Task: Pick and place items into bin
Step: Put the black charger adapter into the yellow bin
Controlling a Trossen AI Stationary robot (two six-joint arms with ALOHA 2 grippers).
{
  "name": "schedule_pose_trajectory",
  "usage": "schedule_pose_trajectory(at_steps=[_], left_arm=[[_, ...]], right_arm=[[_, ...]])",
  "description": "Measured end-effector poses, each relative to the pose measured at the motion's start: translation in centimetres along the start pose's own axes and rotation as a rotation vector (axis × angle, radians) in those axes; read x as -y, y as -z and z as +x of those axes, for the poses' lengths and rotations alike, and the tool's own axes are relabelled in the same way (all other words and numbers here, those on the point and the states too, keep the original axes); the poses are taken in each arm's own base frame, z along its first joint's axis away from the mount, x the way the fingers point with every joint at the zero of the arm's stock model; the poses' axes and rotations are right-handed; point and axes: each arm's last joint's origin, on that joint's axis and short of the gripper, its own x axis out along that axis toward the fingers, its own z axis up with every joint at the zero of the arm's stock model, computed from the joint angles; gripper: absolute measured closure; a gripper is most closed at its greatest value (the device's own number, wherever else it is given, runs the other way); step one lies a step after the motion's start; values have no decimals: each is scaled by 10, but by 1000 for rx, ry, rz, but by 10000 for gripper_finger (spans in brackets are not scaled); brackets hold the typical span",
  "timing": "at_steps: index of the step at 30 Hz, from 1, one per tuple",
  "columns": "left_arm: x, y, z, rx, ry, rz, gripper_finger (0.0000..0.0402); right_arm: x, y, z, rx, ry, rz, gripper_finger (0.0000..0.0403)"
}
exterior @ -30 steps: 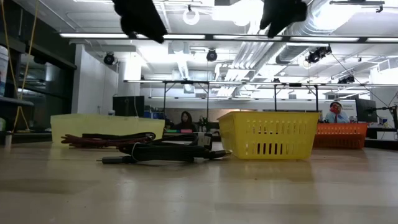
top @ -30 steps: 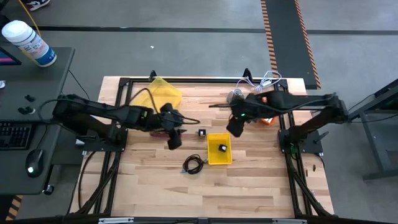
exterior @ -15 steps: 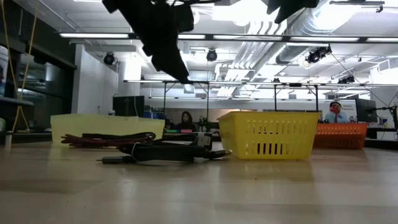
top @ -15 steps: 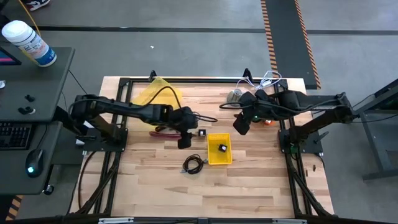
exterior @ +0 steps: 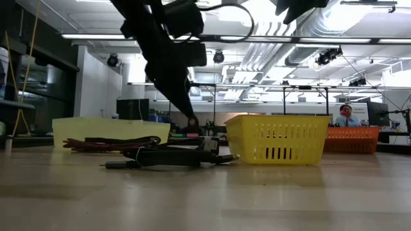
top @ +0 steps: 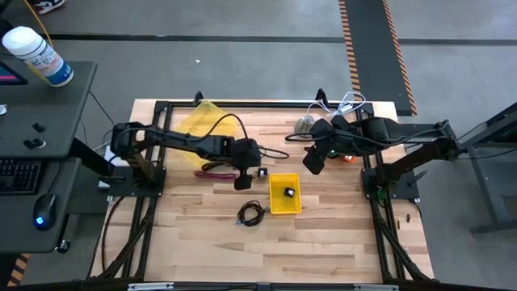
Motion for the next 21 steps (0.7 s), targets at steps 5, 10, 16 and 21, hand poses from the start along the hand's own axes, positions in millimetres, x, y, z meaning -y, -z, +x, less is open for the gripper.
schedule_pose_trajectory(at_steps=[5,10,16,21], left_arm=[[0,-3,14,29,-8,56,68],[-2,-4,24,47,-14,57,71],[-2,-6,37,78,-9,88,71],[-1,-1,50,38,-3,81,71]], right_arm=[[1,0,0,13,18,0,183],[0,0,0,12,17,10,183],[1,-1,0,21,29,26,183],[1,-1,0,23,32,32,183]])
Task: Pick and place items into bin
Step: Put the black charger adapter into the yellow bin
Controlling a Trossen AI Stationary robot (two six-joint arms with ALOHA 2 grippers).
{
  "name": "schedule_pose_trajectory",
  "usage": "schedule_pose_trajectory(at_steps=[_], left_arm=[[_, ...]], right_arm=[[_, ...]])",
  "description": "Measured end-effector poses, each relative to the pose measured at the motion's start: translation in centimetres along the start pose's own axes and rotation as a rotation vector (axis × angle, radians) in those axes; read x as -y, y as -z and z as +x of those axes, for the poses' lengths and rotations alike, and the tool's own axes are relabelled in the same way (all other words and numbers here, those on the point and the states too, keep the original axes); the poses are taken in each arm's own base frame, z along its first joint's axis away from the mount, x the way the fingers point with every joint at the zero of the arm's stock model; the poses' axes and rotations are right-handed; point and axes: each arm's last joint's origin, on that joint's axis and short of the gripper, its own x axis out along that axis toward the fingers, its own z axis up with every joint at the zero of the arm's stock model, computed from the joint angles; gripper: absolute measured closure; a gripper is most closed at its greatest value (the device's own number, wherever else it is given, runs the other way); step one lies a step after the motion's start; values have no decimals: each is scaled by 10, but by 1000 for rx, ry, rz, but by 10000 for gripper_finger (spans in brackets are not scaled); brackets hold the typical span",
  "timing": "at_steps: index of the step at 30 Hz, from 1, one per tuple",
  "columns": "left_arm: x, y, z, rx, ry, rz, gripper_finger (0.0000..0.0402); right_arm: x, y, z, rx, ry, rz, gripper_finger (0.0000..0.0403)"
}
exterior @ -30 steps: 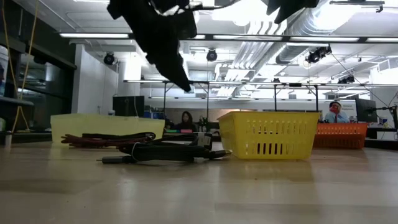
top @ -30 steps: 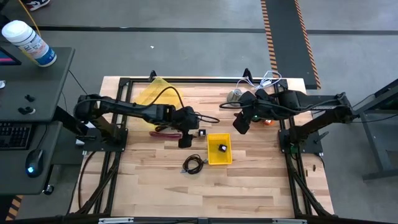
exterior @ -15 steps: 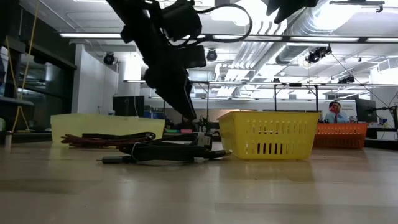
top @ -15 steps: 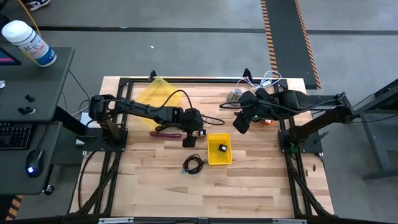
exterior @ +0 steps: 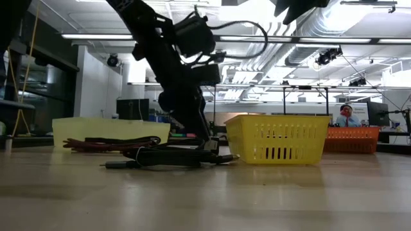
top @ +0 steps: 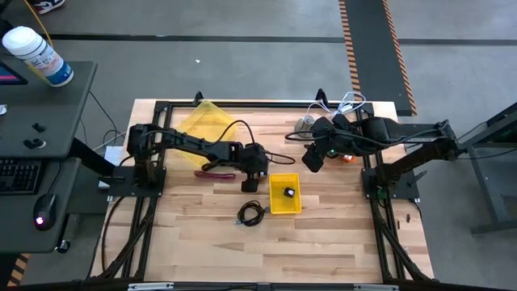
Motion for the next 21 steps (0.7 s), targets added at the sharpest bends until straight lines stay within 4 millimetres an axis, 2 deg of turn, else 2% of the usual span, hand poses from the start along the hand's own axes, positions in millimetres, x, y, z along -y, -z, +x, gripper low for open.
schedule_pose_trajectory(at_steps=[6,9,12,21], left_arm=[[-1,1,7,-6,-48,-6,73],[-2,0,7,4,-69,-6,95],[-2,0,7,9,-73,-2,137],[-1,-2,7,27,-27,8,305]], right_arm=[[0,0,0,3,-2,2,183],[0,-1,0,8,1,4,183],[0,-1,0,11,5,3,183],[0,-1,0,16,13,4,183]])
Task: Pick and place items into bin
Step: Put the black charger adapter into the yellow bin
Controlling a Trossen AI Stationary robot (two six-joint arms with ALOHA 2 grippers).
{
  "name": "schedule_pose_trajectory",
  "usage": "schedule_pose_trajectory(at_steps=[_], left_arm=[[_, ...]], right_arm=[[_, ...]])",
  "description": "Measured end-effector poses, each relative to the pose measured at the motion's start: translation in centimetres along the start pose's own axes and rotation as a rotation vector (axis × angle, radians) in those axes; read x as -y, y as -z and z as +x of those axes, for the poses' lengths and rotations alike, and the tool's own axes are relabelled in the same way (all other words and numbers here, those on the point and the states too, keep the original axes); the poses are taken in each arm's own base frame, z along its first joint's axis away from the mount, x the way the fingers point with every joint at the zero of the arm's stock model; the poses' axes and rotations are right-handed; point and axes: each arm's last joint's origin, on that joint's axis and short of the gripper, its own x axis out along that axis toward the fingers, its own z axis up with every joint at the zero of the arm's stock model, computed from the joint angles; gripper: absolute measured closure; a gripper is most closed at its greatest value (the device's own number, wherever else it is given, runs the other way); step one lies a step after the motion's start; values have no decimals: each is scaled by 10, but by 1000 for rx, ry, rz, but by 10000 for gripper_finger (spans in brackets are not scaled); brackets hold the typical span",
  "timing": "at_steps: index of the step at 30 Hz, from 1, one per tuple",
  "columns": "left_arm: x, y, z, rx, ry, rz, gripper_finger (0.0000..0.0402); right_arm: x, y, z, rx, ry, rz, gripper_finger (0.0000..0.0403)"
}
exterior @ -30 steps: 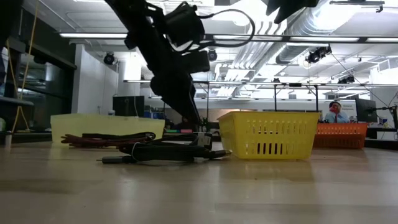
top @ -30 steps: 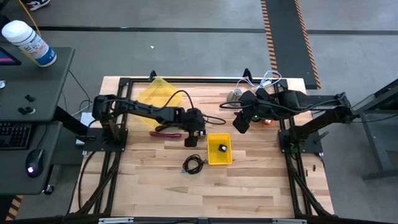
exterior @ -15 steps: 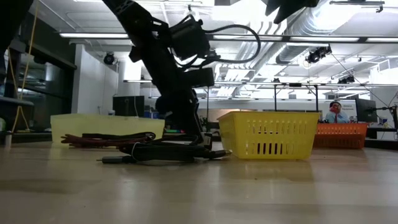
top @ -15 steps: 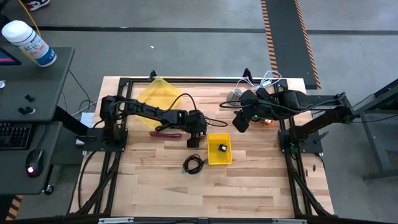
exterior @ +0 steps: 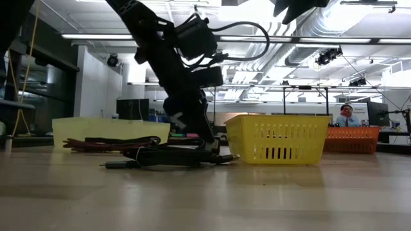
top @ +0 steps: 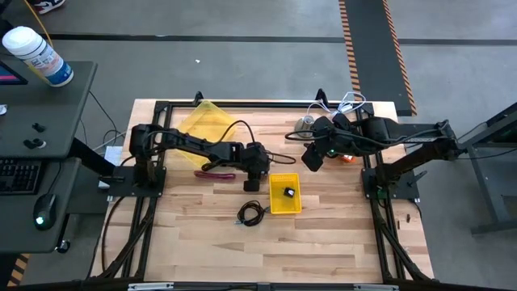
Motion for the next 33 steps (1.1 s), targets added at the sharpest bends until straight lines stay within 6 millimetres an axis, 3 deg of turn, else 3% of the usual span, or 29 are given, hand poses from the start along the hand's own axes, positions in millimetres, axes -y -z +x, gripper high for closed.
schedule_pose_trajectory(at_steps=[4,13,17,27,33], left_arm=[[0,-2,-2,8,5,-17,351],[1,-1,-5,-3,34,-39,397],[1,-1,-5,-5,40,-38,364],[0,1,-4,-24,-30,-58,226],[-2,2,-4,-35,-72,-60,163]], right_arm=[[0,0,0,1,2,0,183],[0,0,0,4,5,0,183],[0,0,0,4,5,0,183],[0,0,0,3,5,0,183],[0,0,0,3,5,-1,183]])
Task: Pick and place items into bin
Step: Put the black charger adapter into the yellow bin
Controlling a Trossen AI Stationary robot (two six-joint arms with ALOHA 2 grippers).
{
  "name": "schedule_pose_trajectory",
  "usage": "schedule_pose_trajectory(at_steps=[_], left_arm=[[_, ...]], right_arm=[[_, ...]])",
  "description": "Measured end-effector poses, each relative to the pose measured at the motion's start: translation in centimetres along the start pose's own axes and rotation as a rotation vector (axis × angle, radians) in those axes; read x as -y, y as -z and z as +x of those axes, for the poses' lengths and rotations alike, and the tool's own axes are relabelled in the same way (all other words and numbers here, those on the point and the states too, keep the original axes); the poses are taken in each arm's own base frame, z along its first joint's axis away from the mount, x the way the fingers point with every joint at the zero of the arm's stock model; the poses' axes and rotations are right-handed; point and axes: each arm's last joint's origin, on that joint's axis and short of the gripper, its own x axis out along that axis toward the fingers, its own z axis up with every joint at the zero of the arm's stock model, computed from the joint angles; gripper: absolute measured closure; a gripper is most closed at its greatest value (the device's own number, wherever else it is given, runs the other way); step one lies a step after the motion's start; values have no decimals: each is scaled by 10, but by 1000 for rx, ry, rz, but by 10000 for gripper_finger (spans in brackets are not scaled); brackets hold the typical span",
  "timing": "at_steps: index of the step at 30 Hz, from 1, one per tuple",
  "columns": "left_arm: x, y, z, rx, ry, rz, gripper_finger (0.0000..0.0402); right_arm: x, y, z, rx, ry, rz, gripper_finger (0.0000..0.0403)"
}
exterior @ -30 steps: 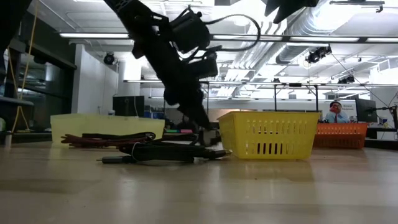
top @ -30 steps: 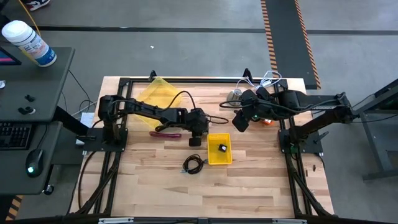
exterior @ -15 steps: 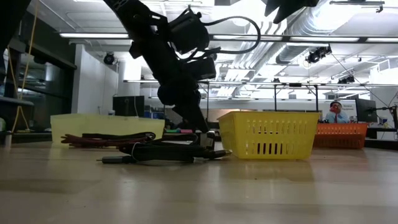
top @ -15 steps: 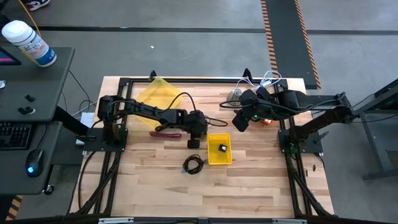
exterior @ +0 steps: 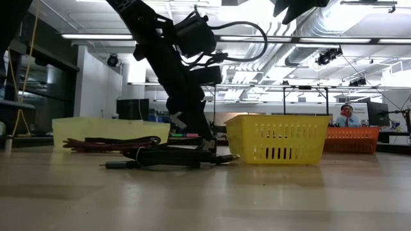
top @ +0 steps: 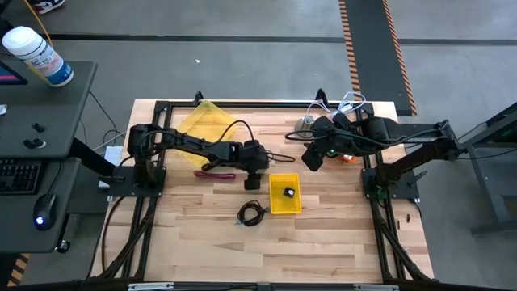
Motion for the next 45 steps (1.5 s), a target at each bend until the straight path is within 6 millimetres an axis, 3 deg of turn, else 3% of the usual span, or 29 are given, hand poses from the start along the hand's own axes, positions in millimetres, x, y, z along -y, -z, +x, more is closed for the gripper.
schedule_pose_trajectory(at_steps=[7,21,30,36,45], left_arm=[[0,0,-3,-6,-18,-2,131],[-5,-26,-17,23,-44,19,156],[-29,-18,-14,-21,-41,-1,131],[-51,-12,-13,-18,61,-60,121],[-54,-10,-10,-26,82,-27,121]], right_arm=[[0,0,0,5,8,-2,183],[0,0,0,7,12,-3,183],[0,0,0,11,16,-3,183],[1,0,0,16,23,-3,183],[1,0,0,17,25,-3,183]])
